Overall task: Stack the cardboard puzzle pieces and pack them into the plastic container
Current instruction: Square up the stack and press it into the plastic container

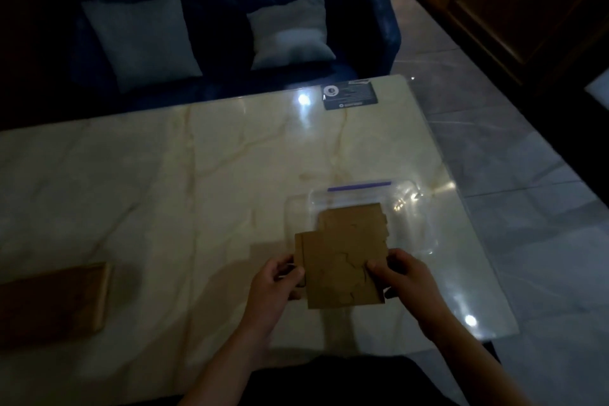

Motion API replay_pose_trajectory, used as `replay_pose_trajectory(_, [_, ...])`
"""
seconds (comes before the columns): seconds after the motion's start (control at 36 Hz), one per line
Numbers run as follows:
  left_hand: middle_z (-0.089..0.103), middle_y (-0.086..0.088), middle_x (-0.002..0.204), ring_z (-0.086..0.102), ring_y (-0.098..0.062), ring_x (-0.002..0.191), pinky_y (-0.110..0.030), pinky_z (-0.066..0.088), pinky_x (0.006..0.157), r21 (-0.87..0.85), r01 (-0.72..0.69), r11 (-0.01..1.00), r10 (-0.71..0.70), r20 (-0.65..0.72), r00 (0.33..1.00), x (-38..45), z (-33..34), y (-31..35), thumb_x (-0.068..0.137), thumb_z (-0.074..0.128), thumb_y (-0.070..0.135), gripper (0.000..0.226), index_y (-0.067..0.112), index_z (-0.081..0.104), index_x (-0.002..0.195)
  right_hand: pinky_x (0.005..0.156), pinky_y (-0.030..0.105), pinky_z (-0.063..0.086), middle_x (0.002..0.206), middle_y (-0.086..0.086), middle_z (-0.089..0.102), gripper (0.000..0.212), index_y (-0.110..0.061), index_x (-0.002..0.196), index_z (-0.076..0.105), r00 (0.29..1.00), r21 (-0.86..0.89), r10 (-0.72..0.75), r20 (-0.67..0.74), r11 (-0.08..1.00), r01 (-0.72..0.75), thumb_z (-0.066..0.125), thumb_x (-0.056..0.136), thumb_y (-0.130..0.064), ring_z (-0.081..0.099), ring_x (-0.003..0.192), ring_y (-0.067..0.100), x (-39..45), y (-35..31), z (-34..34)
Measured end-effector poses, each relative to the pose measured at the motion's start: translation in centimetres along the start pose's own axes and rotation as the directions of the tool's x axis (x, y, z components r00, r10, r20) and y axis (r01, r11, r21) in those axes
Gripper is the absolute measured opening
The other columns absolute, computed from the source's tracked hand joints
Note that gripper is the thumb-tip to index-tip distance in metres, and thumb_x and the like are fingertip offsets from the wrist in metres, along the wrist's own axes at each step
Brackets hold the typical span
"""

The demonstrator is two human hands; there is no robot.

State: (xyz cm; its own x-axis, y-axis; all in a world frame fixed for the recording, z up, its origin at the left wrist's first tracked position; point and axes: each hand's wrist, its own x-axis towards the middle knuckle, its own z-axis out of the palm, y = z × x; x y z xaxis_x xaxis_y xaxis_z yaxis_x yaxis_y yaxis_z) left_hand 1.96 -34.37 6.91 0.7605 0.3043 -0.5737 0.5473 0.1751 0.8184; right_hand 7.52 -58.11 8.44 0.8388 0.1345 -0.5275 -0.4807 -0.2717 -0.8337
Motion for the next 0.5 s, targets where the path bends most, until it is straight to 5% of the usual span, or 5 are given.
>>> replay_pose_trajectory(0.22, [0.07,-0.001,0.103,0.07,-0.011,0.086,-0.024,0.053,0.063,0.073,-0.016,0.997,0.02,-0.054,0.998,2.1,6.4,3.1,0.091,0.062,0.018,0.014,0.029,0.063,0.099,0.064,0.031,0.058,0.092,0.002,0.074,0.026,-0.021,0.106,0.066,1.0,-0.091,-0.01,-0.024,0.996,0.008,0.07,0.086,-0.037,0.073,0.078,0.016,4.7,-1.6,-4.2])
replay_pose_trajectory(0.36, [0.071,0.012,0.089,0.068,0.002,0.072,-0.014,0.048,0.053,0.12,0.007,0.993,-0.004,-0.025,1.0,3.6,8.7,4.7,0.093,0.056,0.024,0.016,0.036,0.066,0.087,0.061,0.027,0.058,0.091,-0.003,0.071,0.03,-0.019,0.11,0.064,0.998,-0.186,-0.012,-0.068,0.982,-0.001,0.069,0.087,-0.038,0.071,0.076,0.014,8.2,-1.8,-4.9])
replay_pose_trajectory(0.5, [0.07,0.005,0.099,0.066,-0.011,0.09,-0.025,0.051,0.064,0.171,0.137,0.976,-0.137,-0.014,0.991,5.7,9.9,5.1,0.088,0.058,0.032,0.007,0.032,0.063,0.094,0.061,0.026,0.057,0.094,0.001,0.071,0.032,-0.018,0.112,0.064,0.996,-0.252,0.024,-0.085,0.967,-0.045,0.069,0.087,-0.037,0.07,0.074,0.015,11.0,-1.3,-4.4])
